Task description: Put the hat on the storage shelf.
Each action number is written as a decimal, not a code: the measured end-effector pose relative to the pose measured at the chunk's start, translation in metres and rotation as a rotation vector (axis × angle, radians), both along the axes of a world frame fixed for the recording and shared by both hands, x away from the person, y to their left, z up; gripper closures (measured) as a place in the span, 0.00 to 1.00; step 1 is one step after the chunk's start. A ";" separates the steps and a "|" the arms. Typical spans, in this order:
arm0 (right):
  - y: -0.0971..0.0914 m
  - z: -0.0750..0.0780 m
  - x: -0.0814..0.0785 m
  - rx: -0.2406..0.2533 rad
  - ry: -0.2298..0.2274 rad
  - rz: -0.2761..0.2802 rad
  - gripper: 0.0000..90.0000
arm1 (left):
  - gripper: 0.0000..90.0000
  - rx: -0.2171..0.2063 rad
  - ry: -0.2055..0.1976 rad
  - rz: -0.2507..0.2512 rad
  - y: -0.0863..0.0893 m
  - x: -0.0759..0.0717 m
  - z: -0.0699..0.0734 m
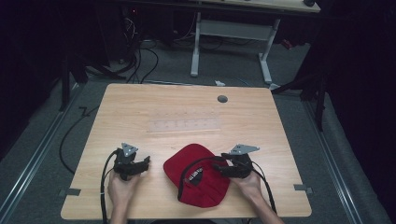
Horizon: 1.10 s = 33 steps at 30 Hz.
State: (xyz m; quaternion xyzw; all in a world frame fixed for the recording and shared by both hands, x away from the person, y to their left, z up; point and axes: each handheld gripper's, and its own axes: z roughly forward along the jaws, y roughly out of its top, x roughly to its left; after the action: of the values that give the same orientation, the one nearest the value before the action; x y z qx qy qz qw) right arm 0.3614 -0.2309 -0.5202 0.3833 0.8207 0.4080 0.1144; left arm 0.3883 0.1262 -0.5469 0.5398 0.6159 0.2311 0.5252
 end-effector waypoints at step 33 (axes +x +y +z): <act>-0.001 0.000 0.001 0.016 0.043 0.098 0.95 | 0.27 -0.010 -0.032 -0.062 -0.013 -0.012 0.009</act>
State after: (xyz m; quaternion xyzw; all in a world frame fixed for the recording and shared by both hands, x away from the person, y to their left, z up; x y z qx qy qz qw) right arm 0.3620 -0.2318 -0.5206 0.3521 0.8376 0.4113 0.0733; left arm 0.3765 0.1129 -0.5383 0.5523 0.5914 0.2201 0.5447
